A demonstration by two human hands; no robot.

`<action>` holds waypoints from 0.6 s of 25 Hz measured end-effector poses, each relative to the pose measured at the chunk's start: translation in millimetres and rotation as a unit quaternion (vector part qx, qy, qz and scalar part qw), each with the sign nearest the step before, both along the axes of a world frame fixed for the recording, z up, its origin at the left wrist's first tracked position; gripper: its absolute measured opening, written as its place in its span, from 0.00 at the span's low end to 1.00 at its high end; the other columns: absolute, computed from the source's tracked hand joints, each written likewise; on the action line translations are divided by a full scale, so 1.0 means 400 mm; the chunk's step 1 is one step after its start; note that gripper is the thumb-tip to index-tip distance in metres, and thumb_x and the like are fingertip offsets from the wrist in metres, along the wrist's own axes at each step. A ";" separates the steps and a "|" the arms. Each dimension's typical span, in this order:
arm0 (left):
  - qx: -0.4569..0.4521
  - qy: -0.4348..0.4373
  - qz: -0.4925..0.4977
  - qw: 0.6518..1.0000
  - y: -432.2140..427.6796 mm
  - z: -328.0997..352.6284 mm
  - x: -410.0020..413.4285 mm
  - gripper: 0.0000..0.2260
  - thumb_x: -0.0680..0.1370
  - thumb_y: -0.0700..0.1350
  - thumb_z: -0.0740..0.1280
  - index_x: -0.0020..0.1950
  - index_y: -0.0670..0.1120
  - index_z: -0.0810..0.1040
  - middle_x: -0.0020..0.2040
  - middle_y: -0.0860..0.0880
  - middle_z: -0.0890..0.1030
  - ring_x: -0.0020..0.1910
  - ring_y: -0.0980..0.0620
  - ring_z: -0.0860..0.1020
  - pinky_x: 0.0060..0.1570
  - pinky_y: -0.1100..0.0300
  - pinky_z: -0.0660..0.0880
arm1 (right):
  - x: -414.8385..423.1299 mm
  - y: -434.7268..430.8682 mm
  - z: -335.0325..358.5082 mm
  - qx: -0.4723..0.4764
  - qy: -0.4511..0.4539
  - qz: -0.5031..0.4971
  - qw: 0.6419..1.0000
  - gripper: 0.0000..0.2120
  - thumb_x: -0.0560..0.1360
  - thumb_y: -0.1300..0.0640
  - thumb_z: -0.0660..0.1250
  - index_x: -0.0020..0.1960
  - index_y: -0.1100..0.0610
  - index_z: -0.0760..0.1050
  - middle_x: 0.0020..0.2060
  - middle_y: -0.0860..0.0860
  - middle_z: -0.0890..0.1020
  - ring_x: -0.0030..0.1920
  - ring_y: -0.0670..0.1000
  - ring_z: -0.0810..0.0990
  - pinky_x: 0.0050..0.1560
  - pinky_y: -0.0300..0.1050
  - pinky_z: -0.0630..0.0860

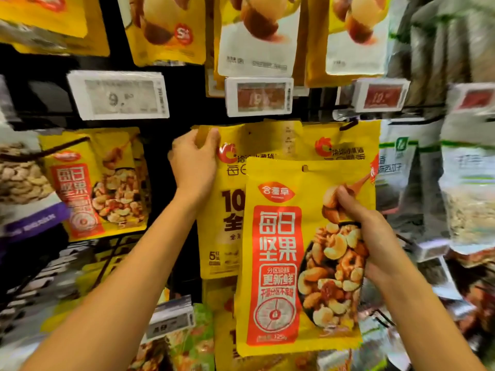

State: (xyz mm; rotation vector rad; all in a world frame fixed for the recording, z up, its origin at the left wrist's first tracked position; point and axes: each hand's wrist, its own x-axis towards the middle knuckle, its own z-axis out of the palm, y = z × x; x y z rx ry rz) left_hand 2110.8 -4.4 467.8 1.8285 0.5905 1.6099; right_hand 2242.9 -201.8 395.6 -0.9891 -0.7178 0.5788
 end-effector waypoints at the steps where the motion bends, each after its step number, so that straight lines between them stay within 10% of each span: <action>1: -0.004 -0.002 0.005 1.000 0.001 -0.003 0.010 0.15 0.80 0.48 0.62 0.32 0.49 0.71 0.31 0.54 0.75 0.29 0.60 0.73 0.30 0.70 0.67 | 0.020 0.002 0.004 -0.008 -0.004 0.002 1.000 0.12 0.68 0.46 0.67 0.31 0.52 0.79 0.25 0.47 0.78 0.26 0.43 0.77 0.26 0.32 0.72; 6: 0.029 -0.004 0.043 0.999 -0.010 -0.019 0.019 0.15 0.79 0.48 0.63 0.32 0.50 0.72 0.31 0.54 0.76 0.28 0.64 0.73 0.30 0.70 0.69 | 0.079 0.027 0.005 -0.023 -0.024 0.016 0.999 0.12 0.68 0.45 0.67 0.30 0.52 0.80 0.26 0.46 0.80 0.27 0.44 0.79 0.27 0.34 0.74; 10: 0.022 -0.008 0.062 0.998 0.013 -0.026 0.025 0.15 0.79 0.49 0.63 0.38 0.41 0.77 0.36 0.44 0.81 0.35 0.49 0.80 0.36 0.56 0.75 | 0.105 0.050 0.008 -0.025 -0.013 0.039 0.999 0.11 0.65 0.44 0.69 0.32 0.51 0.82 0.29 0.48 0.83 0.31 0.46 0.83 0.30 0.36 0.77; 15: -0.018 0.050 0.101 0.993 0.080 -0.029 0.075 0.14 0.79 0.48 0.63 0.34 0.46 0.72 0.34 0.49 0.76 0.32 0.55 0.73 0.33 0.67 0.68 | 0.099 0.090 0.017 -0.026 -0.016 0.046 0.999 0.13 0.63 0.44 0.71 0.40 0.51 0.85 0.40 0.53 0.86 0.43 0.52 0.85 0.37 0.42 0.80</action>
